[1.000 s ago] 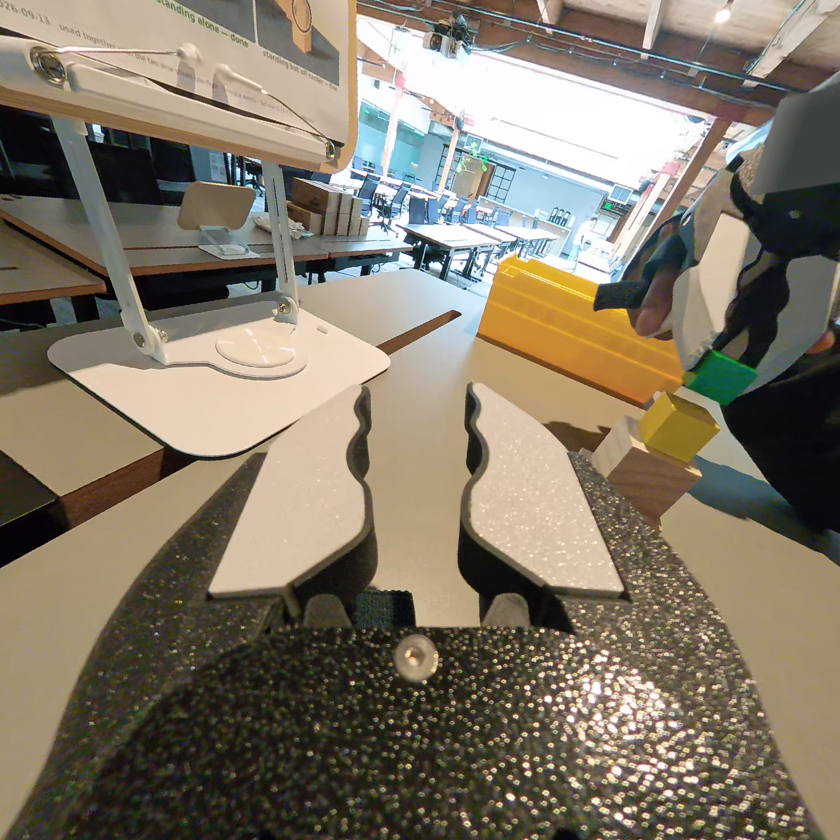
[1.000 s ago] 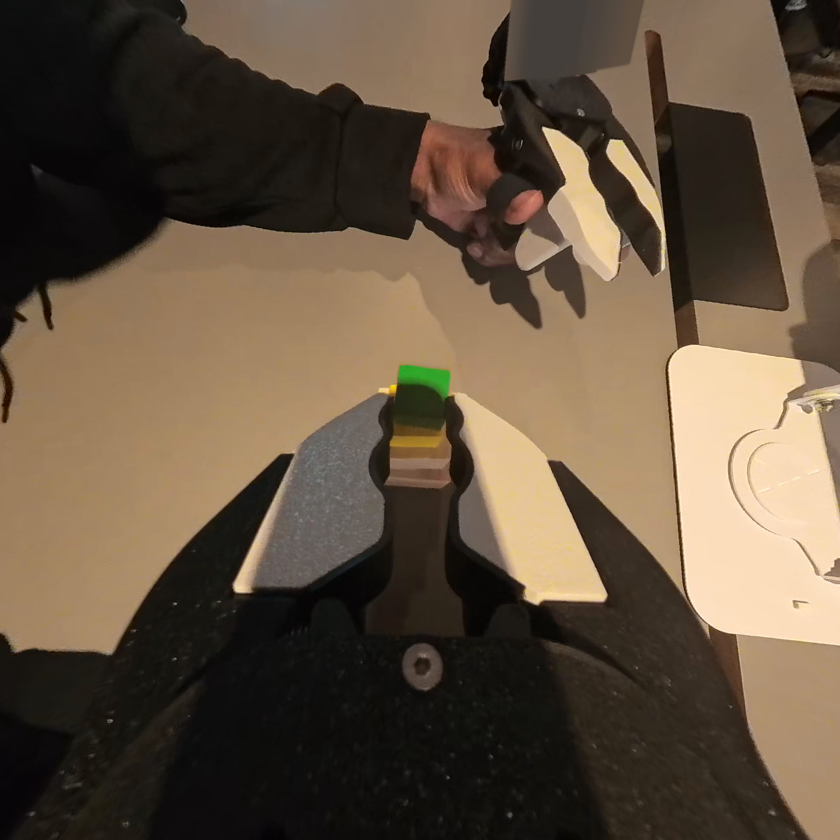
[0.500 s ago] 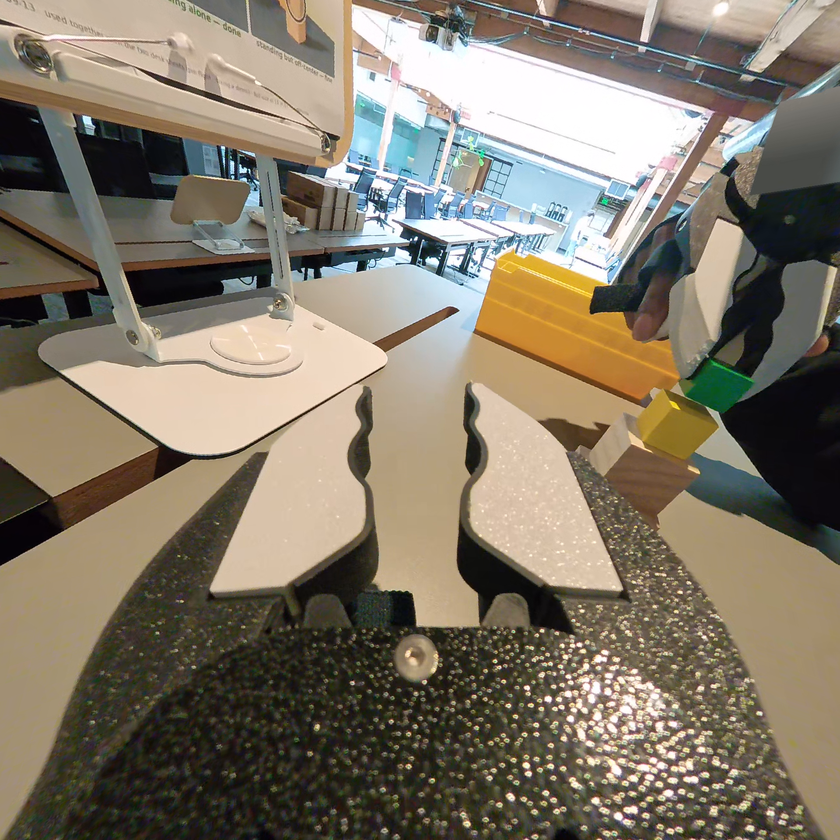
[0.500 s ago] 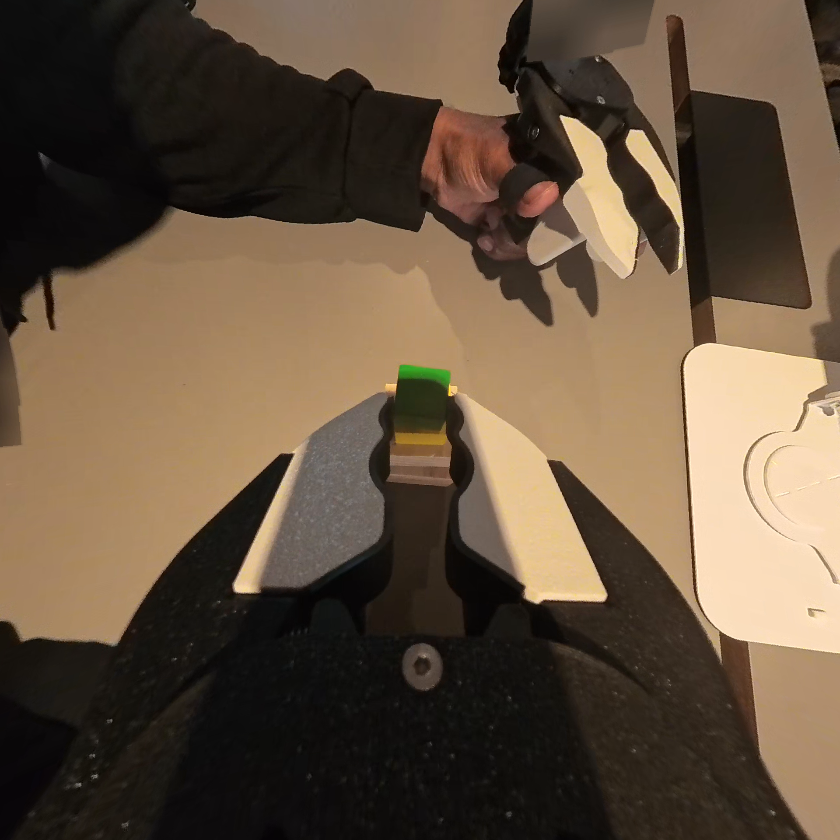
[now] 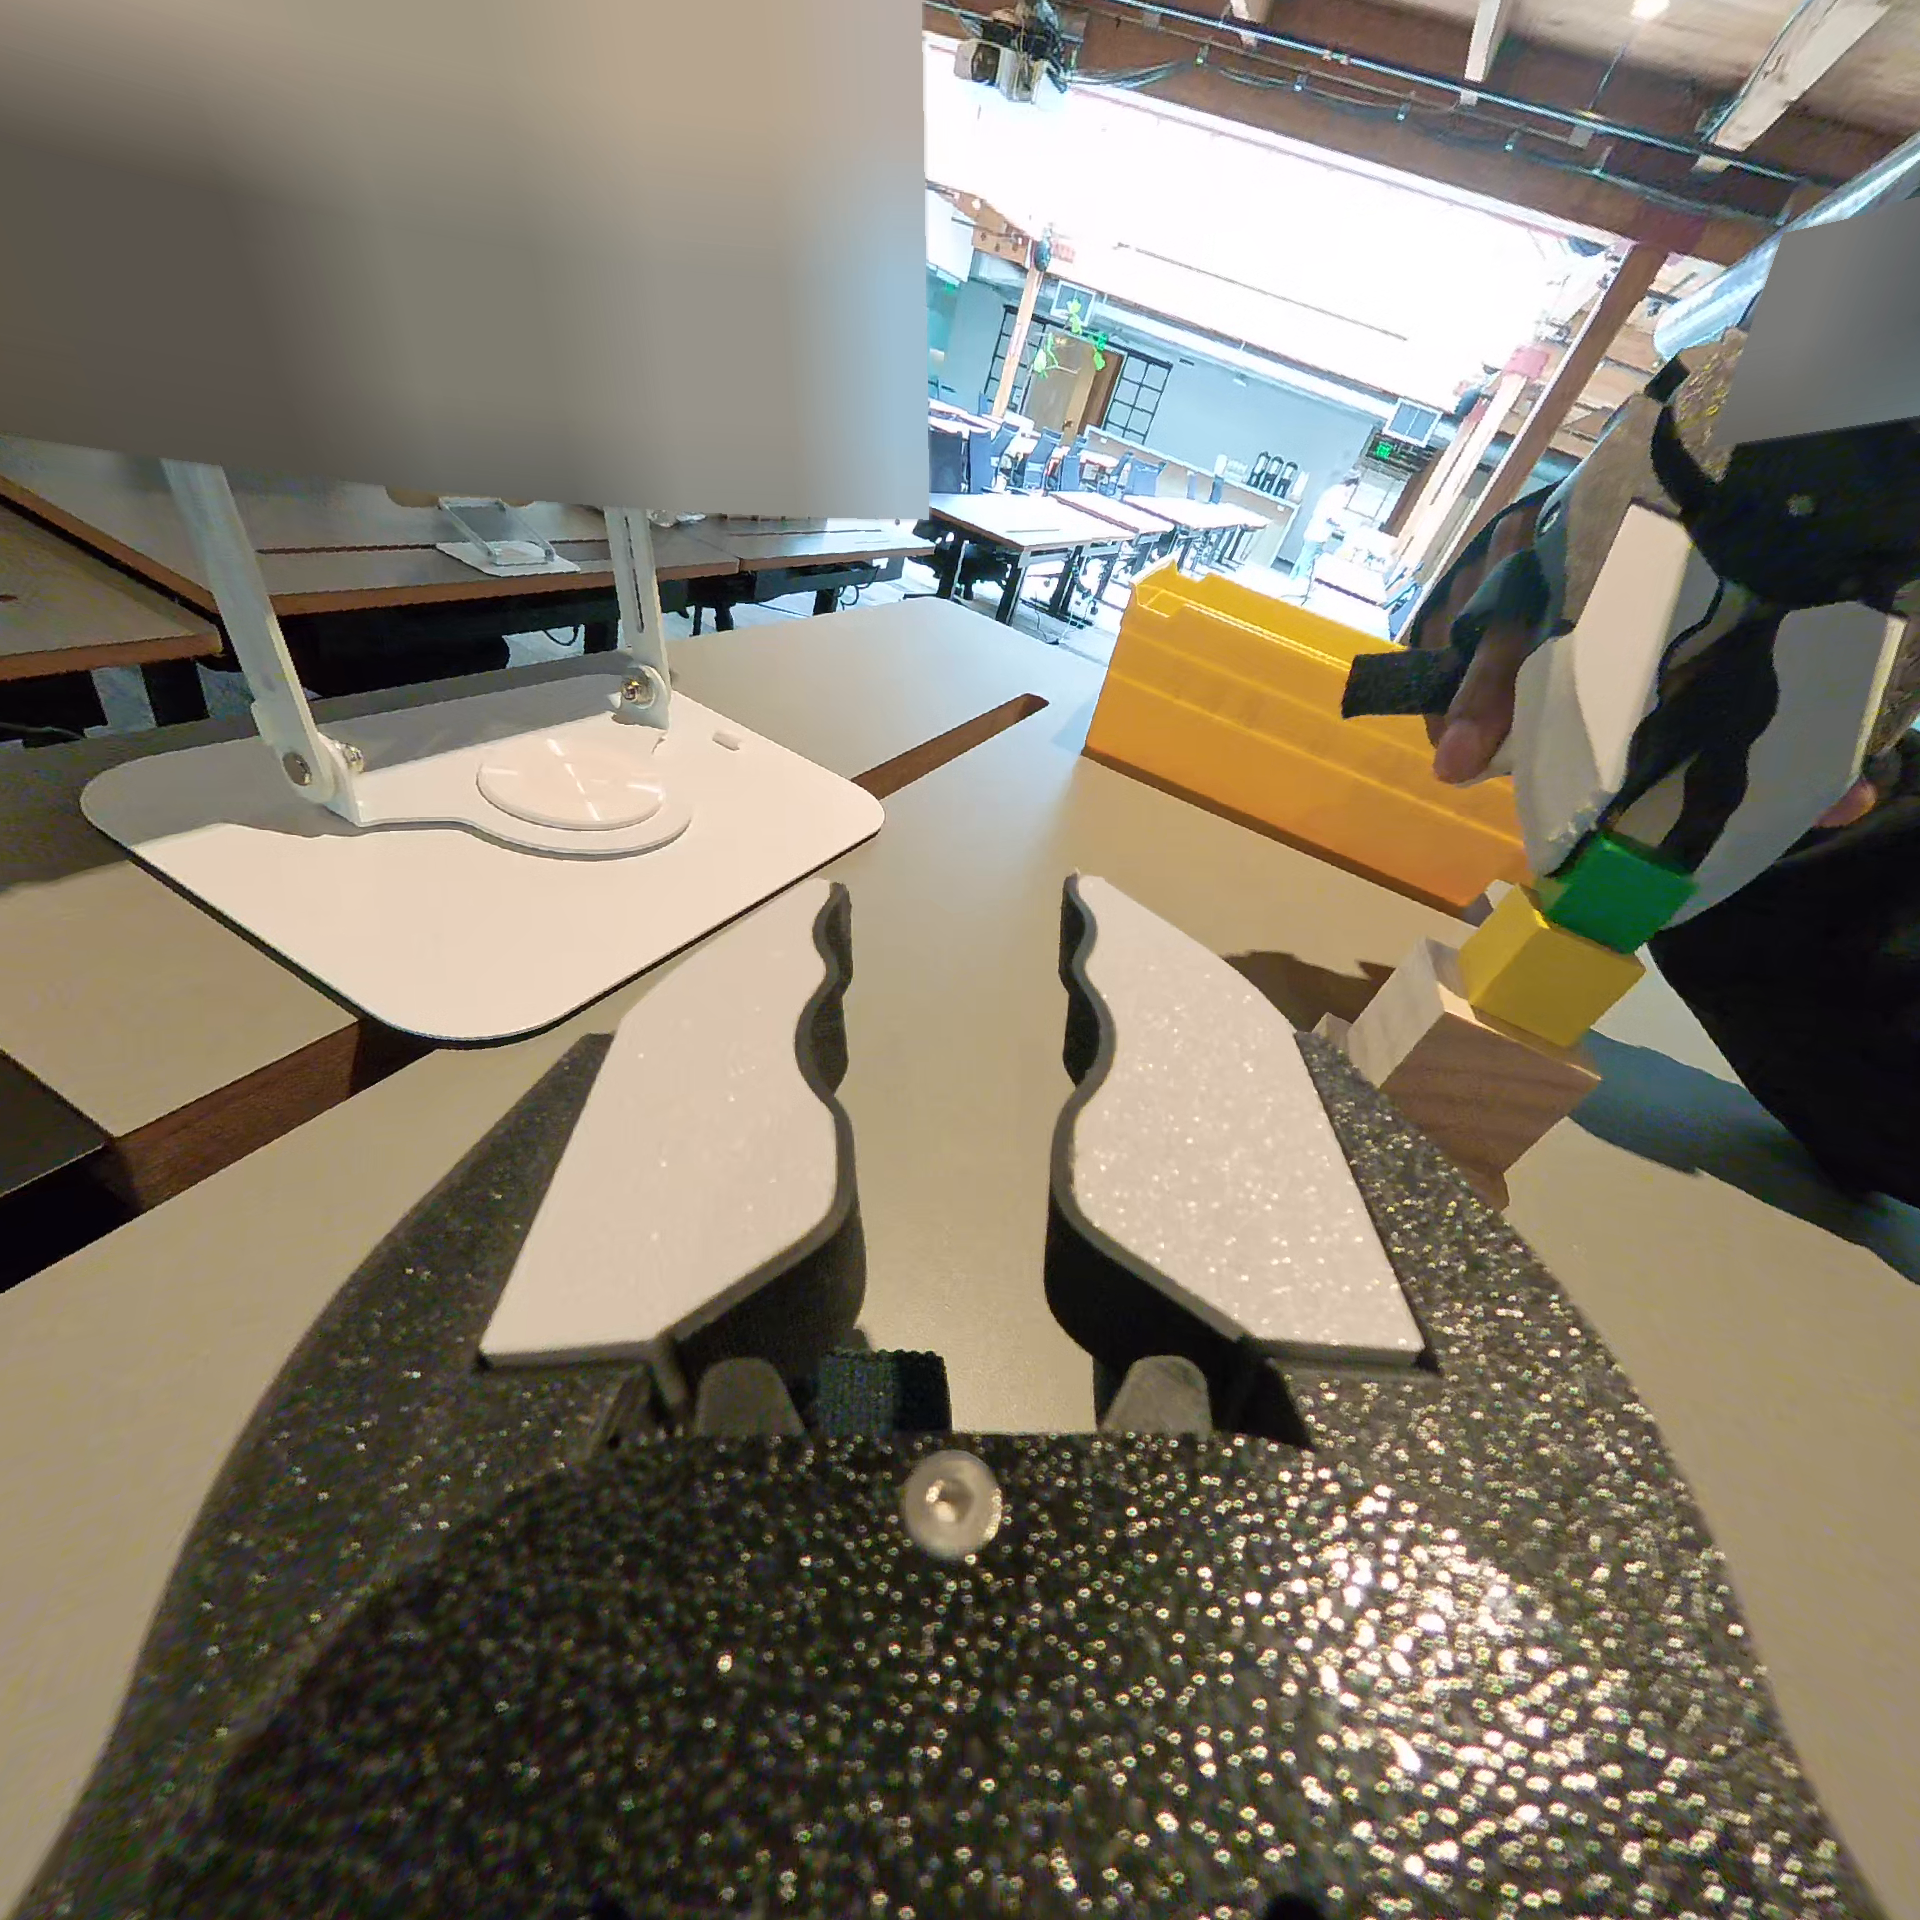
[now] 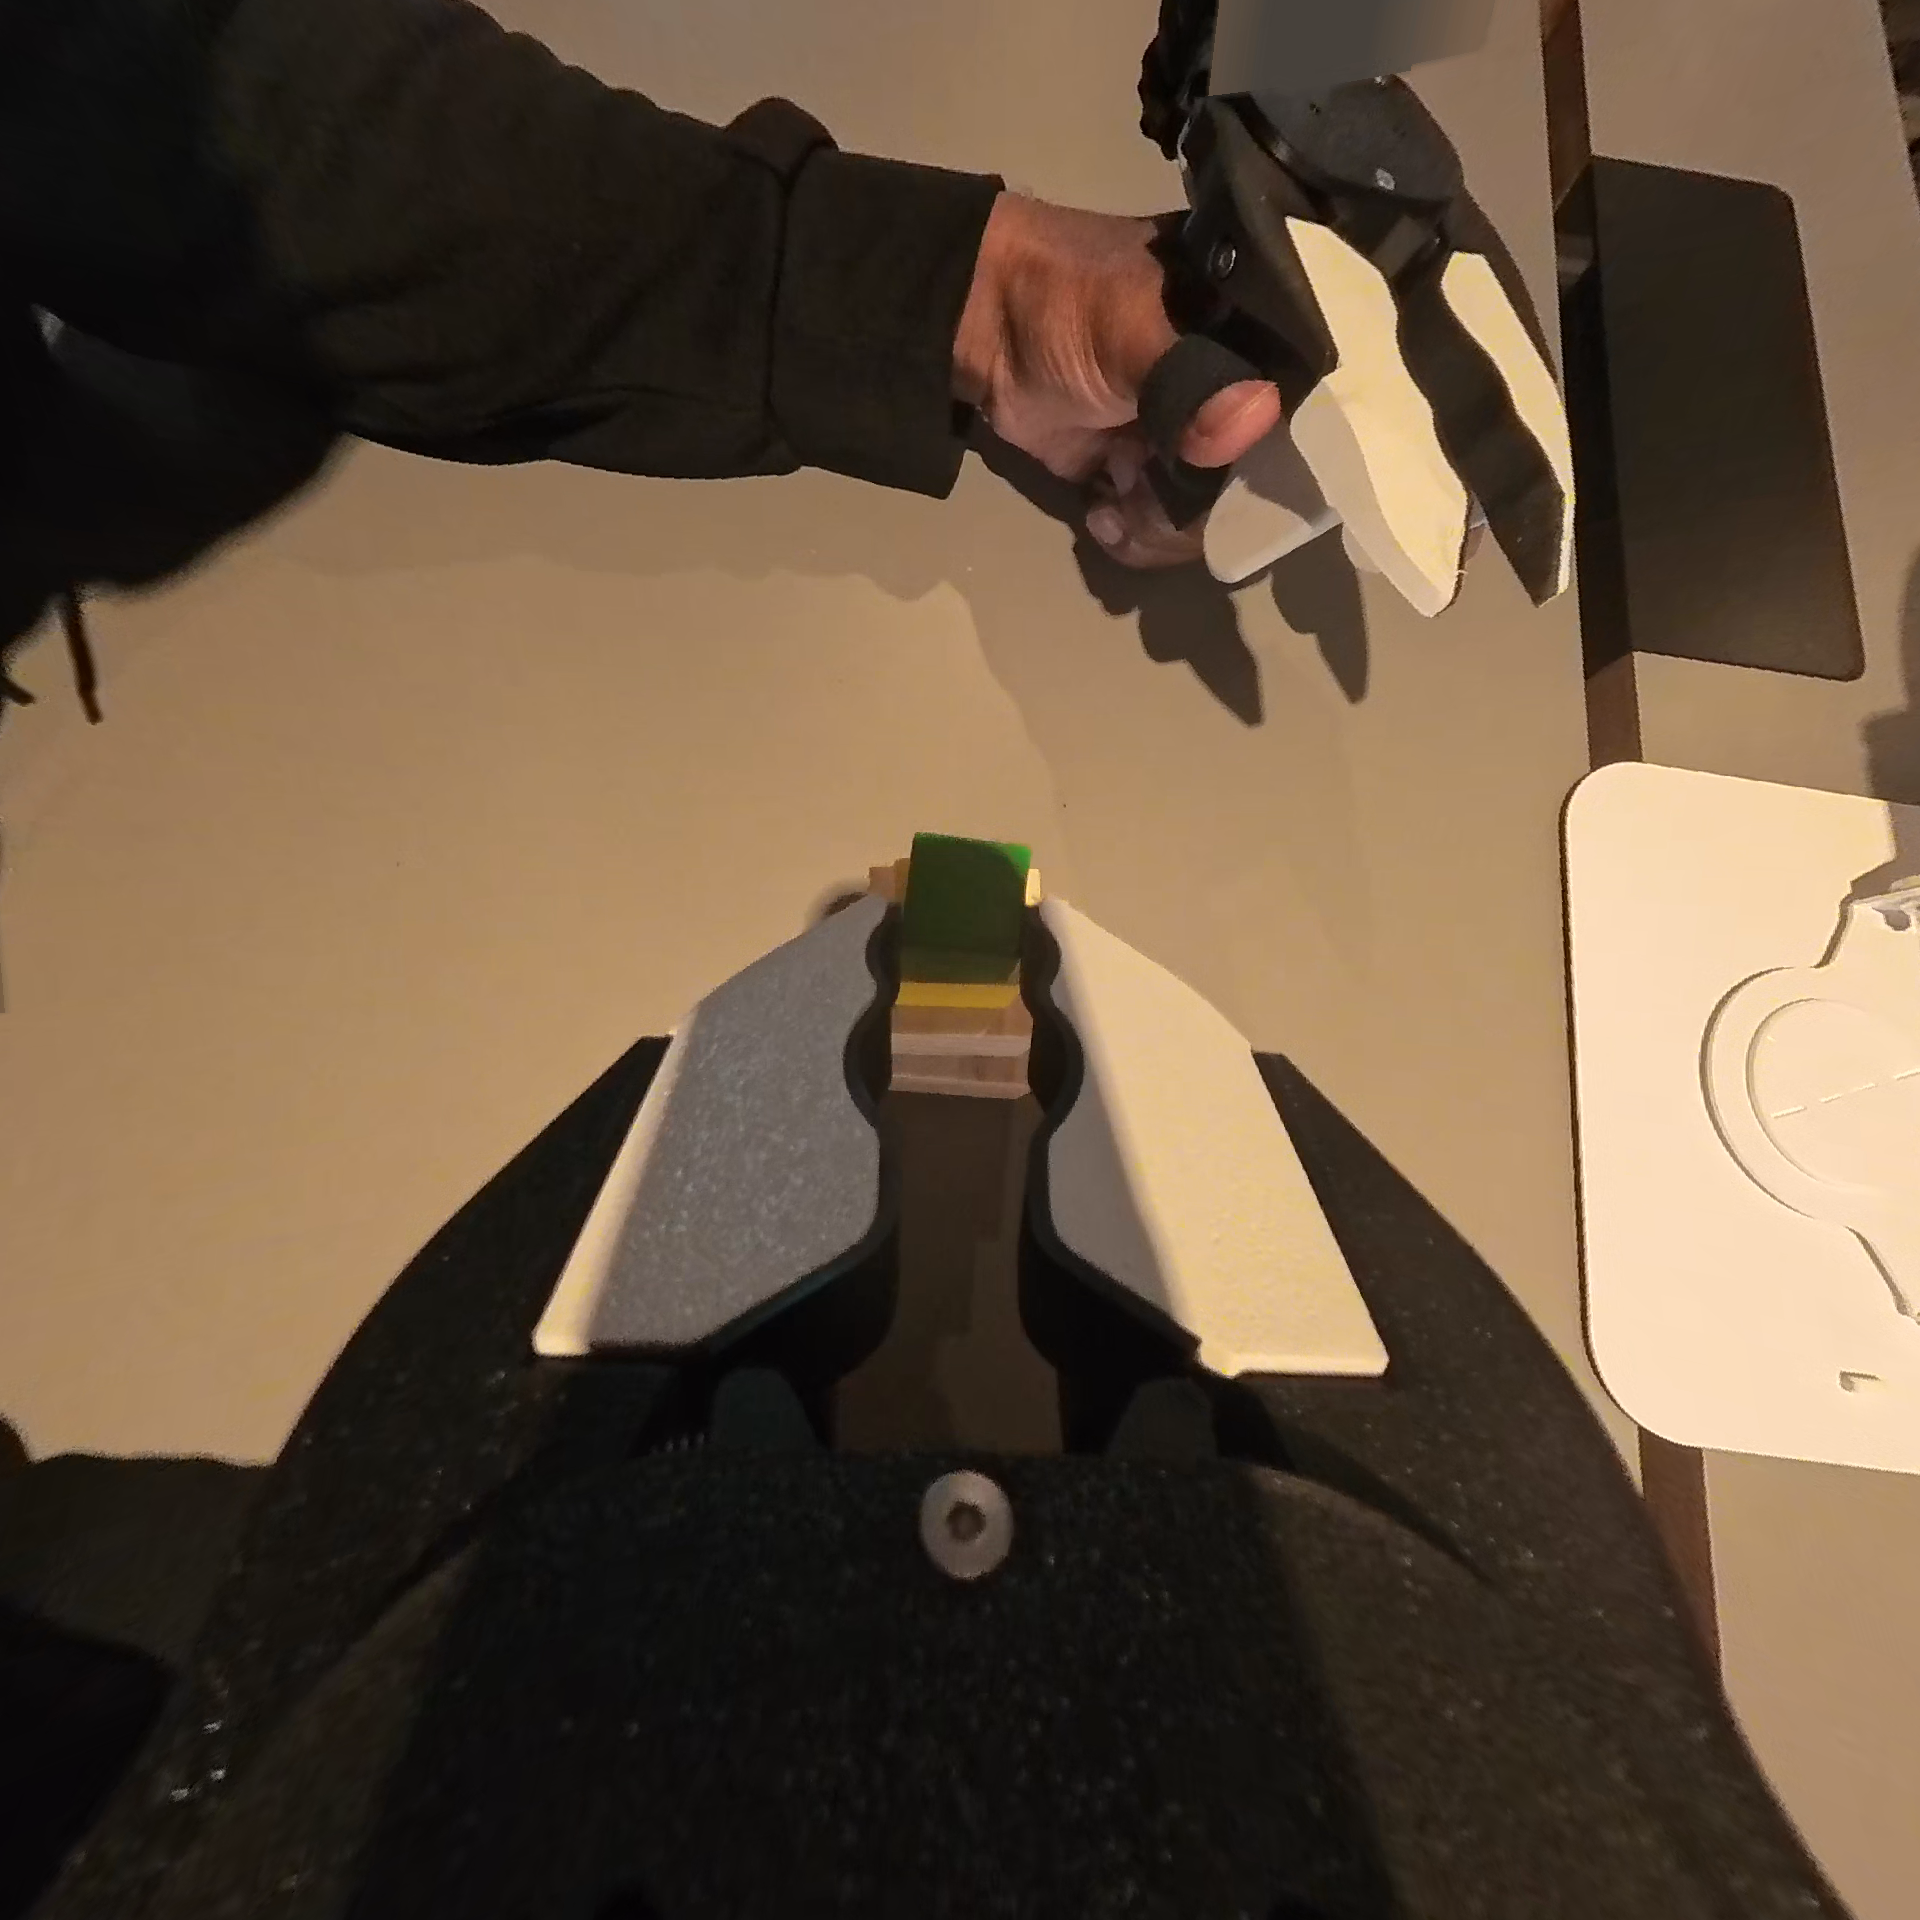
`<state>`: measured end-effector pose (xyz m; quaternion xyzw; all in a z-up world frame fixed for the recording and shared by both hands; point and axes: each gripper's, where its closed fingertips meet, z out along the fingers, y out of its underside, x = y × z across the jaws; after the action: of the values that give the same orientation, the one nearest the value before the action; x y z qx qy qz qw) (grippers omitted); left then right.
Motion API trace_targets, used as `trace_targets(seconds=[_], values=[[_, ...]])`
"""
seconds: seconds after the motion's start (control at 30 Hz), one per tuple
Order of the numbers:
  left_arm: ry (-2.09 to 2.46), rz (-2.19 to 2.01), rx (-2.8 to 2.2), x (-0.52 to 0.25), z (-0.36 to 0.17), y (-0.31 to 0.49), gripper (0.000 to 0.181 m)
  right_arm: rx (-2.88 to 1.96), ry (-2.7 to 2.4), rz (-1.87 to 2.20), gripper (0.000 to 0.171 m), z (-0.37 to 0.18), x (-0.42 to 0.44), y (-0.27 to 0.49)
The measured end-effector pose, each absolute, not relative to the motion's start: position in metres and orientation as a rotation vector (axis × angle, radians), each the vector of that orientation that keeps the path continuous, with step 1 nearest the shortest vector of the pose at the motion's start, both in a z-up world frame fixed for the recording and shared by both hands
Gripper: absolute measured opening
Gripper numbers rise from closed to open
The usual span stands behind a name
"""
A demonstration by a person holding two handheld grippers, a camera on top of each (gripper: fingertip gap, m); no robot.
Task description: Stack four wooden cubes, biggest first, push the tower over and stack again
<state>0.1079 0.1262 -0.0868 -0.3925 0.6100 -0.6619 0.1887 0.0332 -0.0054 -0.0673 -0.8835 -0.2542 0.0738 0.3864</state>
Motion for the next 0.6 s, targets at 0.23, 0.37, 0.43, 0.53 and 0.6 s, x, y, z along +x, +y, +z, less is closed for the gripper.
trace_targets(seconds=[0.23, 0.37, 0.43, 0.53, 0.6], values=[[1.717, -1.863, -1.103, 0.108, -0.087, 0.126, 0.038, -2.247, -0.64, 0.189, 0.022, -0.067, 0.034, -0.005], [1.72, -1.864, -1.104, 0.108, -0.087, 0.126, 0.038, -2.249, -0.623, 0.201, 0.041, -0.067, 0.034, -0.006], [1.724, -1.863, -1.105, 0.108, -0.087, 0.125, 0.038, -2.248, -0.619, 0.201, 0.052, -0.067, 0.034, -0.006], [1.727, -1.865, -1.106, 0.108, -0.088, 0.125, 0.038, -2.231, -0.61, 0.2, 0.06, -0.062, 0.035, -0.006], [1.719, -1.87, -1.105, 0.108, -0.087, 0.126, 0.038, -2.21, -0.6, 0.169, 0.061, -0.055, 0.036, -0.005]])
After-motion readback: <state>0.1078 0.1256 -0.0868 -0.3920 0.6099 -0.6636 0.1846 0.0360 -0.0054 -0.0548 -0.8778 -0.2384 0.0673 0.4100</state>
